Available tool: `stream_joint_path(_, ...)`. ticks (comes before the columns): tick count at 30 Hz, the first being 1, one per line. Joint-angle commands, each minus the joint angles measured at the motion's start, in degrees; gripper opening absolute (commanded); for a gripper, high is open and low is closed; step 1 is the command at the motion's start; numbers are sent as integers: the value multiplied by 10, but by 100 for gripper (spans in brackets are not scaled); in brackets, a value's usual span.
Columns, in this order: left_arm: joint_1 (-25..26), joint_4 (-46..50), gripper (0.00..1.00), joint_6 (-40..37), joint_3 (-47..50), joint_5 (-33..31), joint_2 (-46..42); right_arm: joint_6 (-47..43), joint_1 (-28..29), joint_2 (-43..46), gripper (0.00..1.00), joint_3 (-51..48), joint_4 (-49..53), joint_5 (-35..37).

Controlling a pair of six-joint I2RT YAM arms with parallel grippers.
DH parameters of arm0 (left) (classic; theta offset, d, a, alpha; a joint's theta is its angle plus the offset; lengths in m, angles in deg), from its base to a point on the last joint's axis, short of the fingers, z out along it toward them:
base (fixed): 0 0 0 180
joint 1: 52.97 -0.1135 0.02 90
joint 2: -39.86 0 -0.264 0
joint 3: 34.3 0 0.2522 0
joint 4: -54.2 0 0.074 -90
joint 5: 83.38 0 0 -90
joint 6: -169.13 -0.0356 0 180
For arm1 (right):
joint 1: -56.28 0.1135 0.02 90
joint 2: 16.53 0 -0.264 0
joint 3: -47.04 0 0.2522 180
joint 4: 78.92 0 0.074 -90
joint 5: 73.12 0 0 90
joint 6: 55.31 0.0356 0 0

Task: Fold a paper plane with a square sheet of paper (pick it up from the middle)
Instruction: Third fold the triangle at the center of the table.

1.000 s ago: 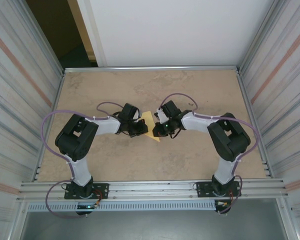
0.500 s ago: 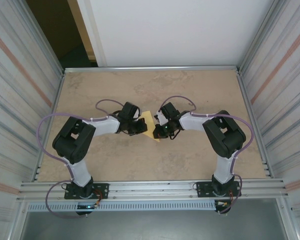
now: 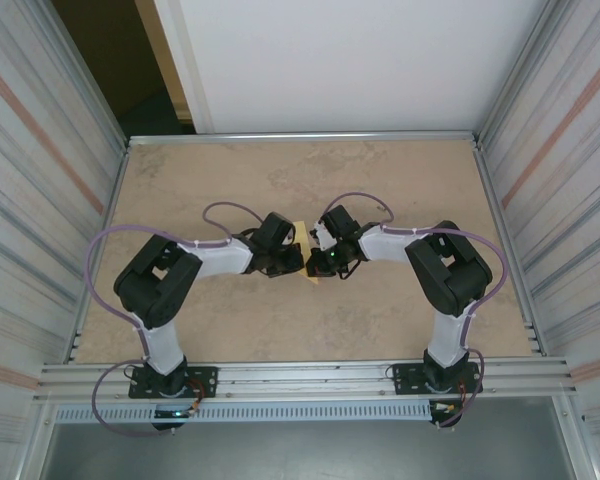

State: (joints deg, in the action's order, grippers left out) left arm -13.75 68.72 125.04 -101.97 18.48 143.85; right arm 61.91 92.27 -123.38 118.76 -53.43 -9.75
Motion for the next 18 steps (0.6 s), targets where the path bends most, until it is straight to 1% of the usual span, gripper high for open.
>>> stream_joint_path(1,-18,-9,4,11,42,-51,0,26,1,-36,2,-28,57,63)
stream_joint_path(6,-68,-60,5,3,99,-32,-30,56,-1,-50,1,-50,74,85)
stream_joint_path(10,-111,-73,5,-16,122,-22,-40,77,-3,-54,1,-63,81,98)
stream_joint_path(14,-151,-97,5,-28,147,-14,-45,84,-8,-55,1,-64,89,110)
stream_joint_path(18,-184,-116,6,-41,168,-9,-58,85,-9,-54,1,-63,88,107)
